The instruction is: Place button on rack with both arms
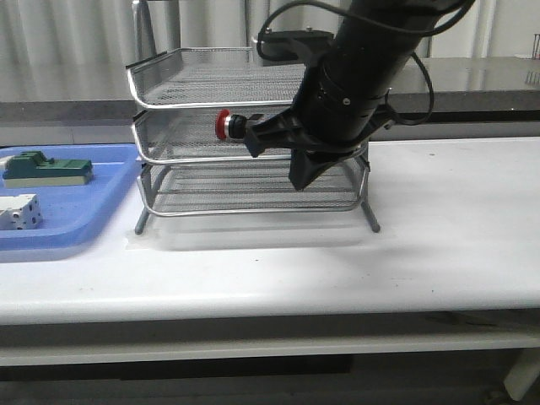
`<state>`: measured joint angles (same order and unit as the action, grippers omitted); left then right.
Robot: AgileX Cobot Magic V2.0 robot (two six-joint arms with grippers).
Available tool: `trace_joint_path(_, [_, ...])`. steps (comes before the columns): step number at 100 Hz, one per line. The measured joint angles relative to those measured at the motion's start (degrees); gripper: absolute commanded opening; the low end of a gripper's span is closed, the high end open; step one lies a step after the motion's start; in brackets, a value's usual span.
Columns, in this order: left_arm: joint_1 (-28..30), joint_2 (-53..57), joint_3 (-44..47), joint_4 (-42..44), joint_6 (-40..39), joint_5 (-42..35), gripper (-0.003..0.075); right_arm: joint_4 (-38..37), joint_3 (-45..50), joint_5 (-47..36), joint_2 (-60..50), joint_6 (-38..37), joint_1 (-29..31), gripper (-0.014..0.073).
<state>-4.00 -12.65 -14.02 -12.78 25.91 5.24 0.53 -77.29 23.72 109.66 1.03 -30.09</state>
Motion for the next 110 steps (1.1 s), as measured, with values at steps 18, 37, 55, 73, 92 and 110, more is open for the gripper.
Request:
trace_joint_path(18, [0.0,0.0,0.0,0.0,0.0,0.0,-0.002,0.0,-0.1,2.7,-0.2,0.0,0.0,-0.0064])
trace_joint_path(37, [0.0,0.0,0.0,0.0,0.0,0.0,-0.002,1.1,0.0,7.2,-3.4,0.0,0.0,-0.0064])
trace_joint_path(55, [0.0,0.0,0.0,0.0,0.0,0.0,-0.002,1.2,2.0,7.7,-8.7,0.0,0.1,-0.0064])
trace_joint_path(73, [0.0,0.0,0.0,0.0,0.0,0.0,-0.002,1.2,6.9,8.0,-15.2,0.0,2.0,-0.0064])
trace_joint_path(92, [0.0,0.0,0.0,0.0,0.0,0.0,-0.002,1.0,14.0,7.2,-23.5,0.1,5.4,-0.0057])
trace_joint_path(110, [0.0,0.0,0.0,0.0,0.0,0.0,-0.002,1.0,22.2,4.1,-33.8,0.1,9.4,-0.0057])
